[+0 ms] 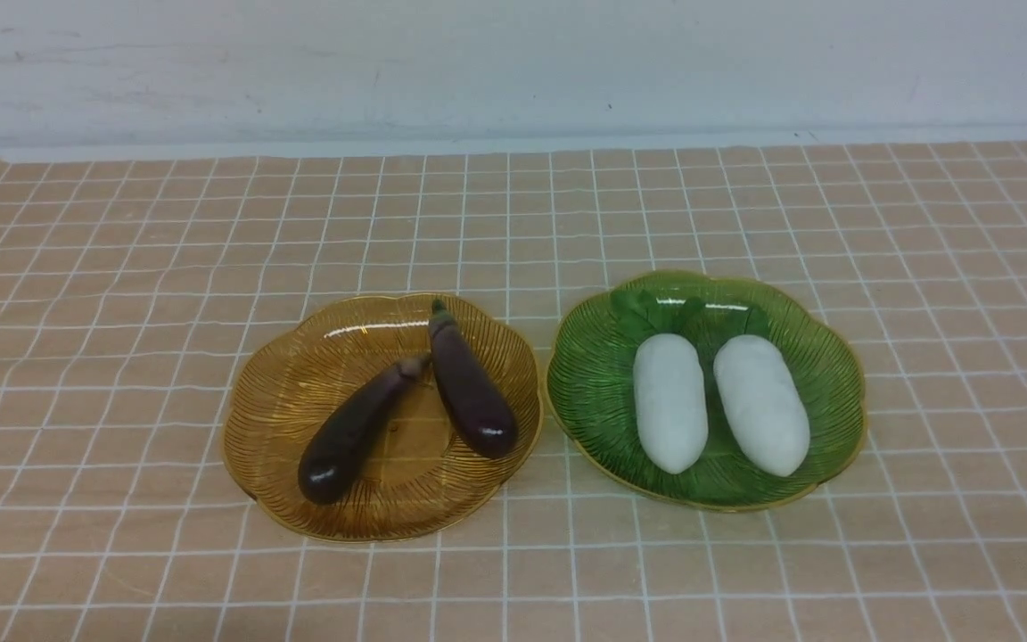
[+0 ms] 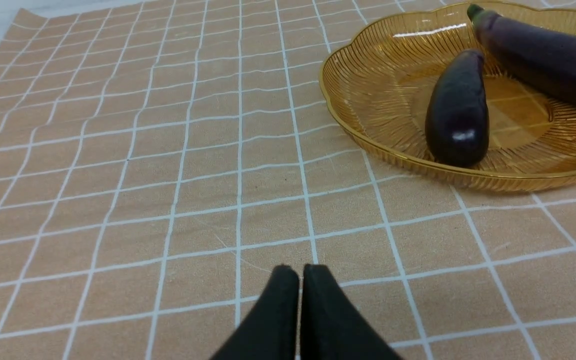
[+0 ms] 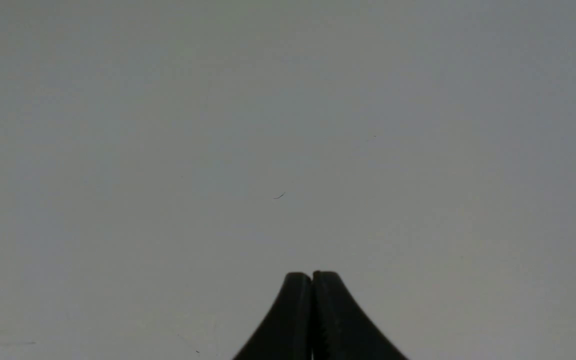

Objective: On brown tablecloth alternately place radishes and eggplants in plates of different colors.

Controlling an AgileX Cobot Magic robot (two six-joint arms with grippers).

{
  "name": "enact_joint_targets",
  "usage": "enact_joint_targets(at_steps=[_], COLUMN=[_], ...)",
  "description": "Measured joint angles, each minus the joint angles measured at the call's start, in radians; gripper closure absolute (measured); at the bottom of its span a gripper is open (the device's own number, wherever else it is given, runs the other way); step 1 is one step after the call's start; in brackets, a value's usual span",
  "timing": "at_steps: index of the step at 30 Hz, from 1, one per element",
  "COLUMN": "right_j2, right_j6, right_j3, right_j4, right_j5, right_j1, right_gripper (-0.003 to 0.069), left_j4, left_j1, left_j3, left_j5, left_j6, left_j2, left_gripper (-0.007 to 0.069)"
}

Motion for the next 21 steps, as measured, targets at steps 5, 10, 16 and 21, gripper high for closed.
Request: enact_joint_targets(at_steps=[5,10,16,21], right_j2=[0.000,0.000,0.000,0.000], right_j6=[0.000,0.000,0.001,0.000], right_j3=[0.000,0.000,0.000,0.000], right_j4=[0.000,0.000,0.000,-0.029], right_j5=[0.000,0.000,0.000,0.004], right_j1=[0.000,0.000,0.000,0.000], right_gripper=[0.0674,0.0674,0.0674,0.0674], left_j4=[0.000,0.000,0.000,0.000], left_j1=[0.000,0.000,0.000,0.000], left_j3=[0.000,0.000,0.000,0.000], left_j5=[0.000,0.000,0.000,0.000], left_j6=[0.000,0.000,0.000,0.000], left_j2=[0.000,0.000,0.000,0.000], left_gripper=[0.0628,0.0628,0.0628,0.0628])
